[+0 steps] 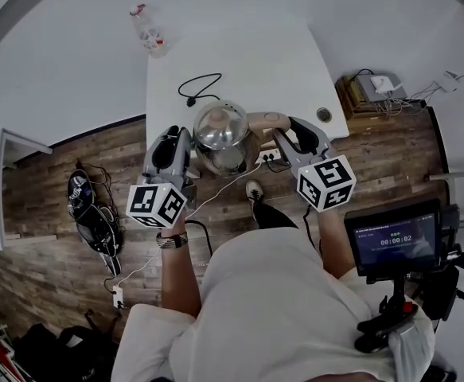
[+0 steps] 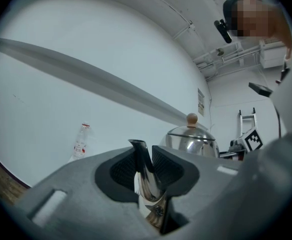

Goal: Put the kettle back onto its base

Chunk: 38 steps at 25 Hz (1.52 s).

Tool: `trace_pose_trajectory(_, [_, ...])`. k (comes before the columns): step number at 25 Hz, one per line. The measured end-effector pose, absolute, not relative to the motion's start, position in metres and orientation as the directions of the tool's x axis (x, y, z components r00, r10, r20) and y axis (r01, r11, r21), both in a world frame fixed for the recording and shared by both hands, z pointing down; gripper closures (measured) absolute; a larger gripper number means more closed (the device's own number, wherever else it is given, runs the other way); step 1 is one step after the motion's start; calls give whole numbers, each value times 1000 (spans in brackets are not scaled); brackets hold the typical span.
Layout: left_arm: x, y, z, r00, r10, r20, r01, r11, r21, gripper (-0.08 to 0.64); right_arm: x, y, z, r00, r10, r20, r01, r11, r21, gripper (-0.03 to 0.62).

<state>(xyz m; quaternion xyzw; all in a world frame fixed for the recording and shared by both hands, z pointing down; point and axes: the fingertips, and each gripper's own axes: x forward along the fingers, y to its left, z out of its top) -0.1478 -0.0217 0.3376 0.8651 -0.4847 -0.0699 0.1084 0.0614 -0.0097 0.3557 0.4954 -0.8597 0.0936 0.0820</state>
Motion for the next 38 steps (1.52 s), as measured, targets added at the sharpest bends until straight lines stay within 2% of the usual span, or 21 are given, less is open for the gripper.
trace_pose_trajectory(4, [-147, -40, 348, 505, -863, -6, -834, -490, 254, 471, 62, -31, 366, -514, -821, 247, -855, 513, -74, 457])
trace_pose_trajectory(10, [-147, -165, 397, 455, -886, 87, -869, -420, 262, 471, 60, -172, 417, -580, -753, 311, -809, 576, -114, 457])
trace_pose_trajectory(18, [-159, -195, 443, 423, -889, 175, -889, -369, 271, 471, 46, -209, 458, -602, -714, 357, -781, 619, -81, 457])
trace_pose_trajectory(27, [-170, -256, 500, 391, -880, 268, -902, -308, 304, 471, 34, -273, 521, -612, -662, 432, -765, 633, -115, 457])
trace_pose_trajectory(38, [-172, -246, 523, 379, -869, 319, -906, -279, 317, 474, 31, -264, 552, -623, -616, 482, -745, 655, -124, 457])
